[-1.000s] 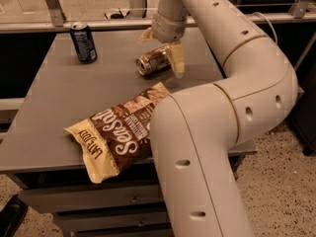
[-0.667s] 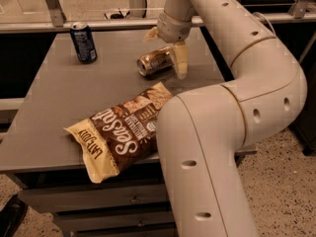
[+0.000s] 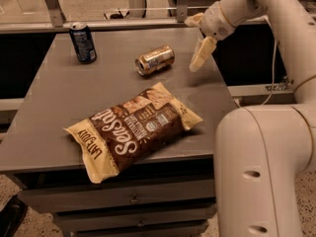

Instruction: Knock orange can over

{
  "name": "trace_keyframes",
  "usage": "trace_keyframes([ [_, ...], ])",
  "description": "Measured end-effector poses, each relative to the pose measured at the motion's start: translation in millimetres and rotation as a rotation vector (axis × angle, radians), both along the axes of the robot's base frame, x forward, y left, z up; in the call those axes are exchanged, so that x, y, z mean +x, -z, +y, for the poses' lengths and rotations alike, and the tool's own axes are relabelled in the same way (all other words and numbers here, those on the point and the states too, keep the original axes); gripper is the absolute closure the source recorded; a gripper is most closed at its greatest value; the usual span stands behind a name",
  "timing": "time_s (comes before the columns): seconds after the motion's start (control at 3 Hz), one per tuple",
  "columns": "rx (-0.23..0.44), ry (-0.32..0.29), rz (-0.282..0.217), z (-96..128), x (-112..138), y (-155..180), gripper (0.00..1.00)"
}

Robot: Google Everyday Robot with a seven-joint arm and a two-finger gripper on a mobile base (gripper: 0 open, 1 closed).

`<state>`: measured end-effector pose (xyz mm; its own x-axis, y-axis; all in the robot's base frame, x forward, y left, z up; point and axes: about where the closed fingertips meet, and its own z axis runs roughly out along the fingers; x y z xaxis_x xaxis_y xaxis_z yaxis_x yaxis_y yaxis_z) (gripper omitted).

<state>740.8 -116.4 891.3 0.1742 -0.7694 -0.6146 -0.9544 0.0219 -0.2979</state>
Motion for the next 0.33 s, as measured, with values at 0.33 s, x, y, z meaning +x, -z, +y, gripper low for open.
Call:
trace_keyframes([
  [0.33, 0.295, 0.29, -0.031, -76.3, 15.9, -34.6, 0.0],
])
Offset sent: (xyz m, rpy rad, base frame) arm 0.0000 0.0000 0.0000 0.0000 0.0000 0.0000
